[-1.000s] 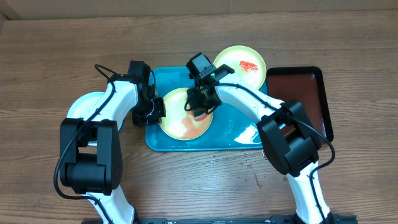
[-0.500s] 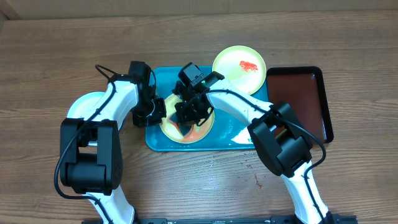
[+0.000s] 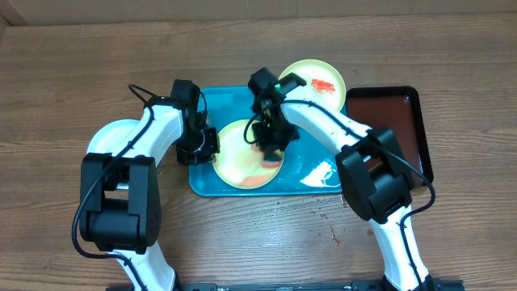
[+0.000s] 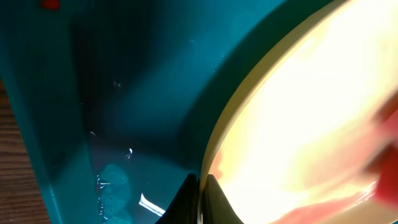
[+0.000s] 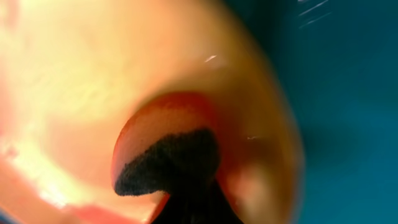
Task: Clean dirty plates on tray and stack at the side
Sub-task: 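Scrub the yellow plate with the sponge while left gripper holds it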
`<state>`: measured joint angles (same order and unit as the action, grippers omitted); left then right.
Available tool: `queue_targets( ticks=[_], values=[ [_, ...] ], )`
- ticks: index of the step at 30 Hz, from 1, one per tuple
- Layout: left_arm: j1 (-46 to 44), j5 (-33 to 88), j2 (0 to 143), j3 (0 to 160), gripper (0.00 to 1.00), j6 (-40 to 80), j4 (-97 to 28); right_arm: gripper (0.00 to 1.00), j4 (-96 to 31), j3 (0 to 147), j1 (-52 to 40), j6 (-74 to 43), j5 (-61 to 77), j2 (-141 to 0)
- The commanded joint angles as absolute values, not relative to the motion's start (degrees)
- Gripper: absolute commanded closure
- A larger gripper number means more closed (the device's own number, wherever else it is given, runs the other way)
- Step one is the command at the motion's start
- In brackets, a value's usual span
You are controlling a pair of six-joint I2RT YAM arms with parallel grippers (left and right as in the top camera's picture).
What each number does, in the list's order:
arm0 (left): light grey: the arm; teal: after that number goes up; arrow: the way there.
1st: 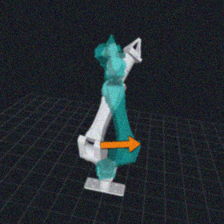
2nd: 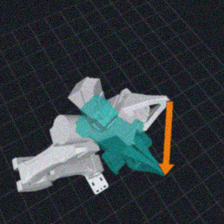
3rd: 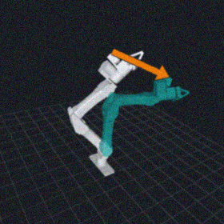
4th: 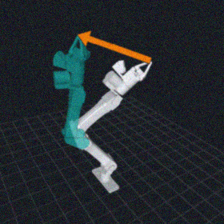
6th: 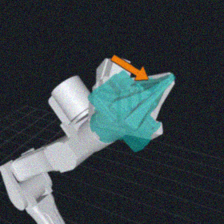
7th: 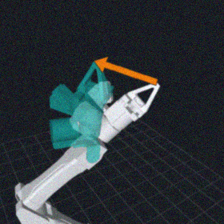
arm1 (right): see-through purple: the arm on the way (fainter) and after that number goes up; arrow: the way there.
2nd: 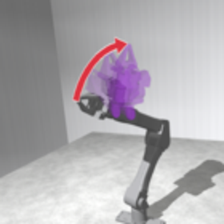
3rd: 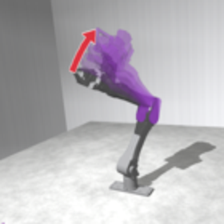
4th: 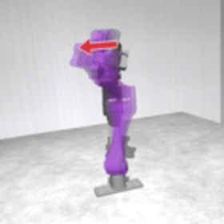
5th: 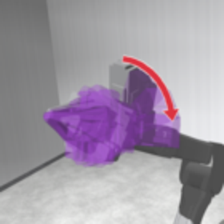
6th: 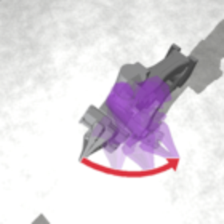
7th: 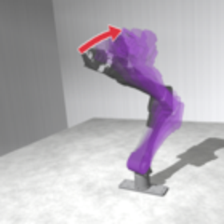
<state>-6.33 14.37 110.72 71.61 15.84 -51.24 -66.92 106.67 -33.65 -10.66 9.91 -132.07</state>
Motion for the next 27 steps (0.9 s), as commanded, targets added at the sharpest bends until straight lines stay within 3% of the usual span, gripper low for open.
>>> queue_targets(
  ticks=[1, 7, 16, 20, 27],
  values=[
    [-6.00, 13.15, 111.18, 72.14, 0.96, 14.33, -51.46, 0.96, -65.52, 107.98, -33.12, -11.49, 0.93, -133.60],
    [-6.00, 12.95, 111.15, 72.14, 0.96, 14.11, -51.48, 0.96, -57.82, 105.86, -34.20, -13.72, 3.97, -134.23],
    [-6.00, 12.97, 111.18, 72.14, 0.96, 14.13, -51.22, 0.96, -49.95, 105.82, -38.06, -11.25, 24.32, -136.53],
    [-6.02, 12.97, 111.18, 72.14, 0.96, 14.37, -51.09, 0.96, -52.29, 105.82, -39.42, -8.67, 28.84, -136.53],
    [-6.00, 12.91, 111.18, 72.14, 0.96, 15.16, -50.94, 0.96, -64.10, 105.82, -38.68, -5.67, 25.30, -136.53]
  ],
)
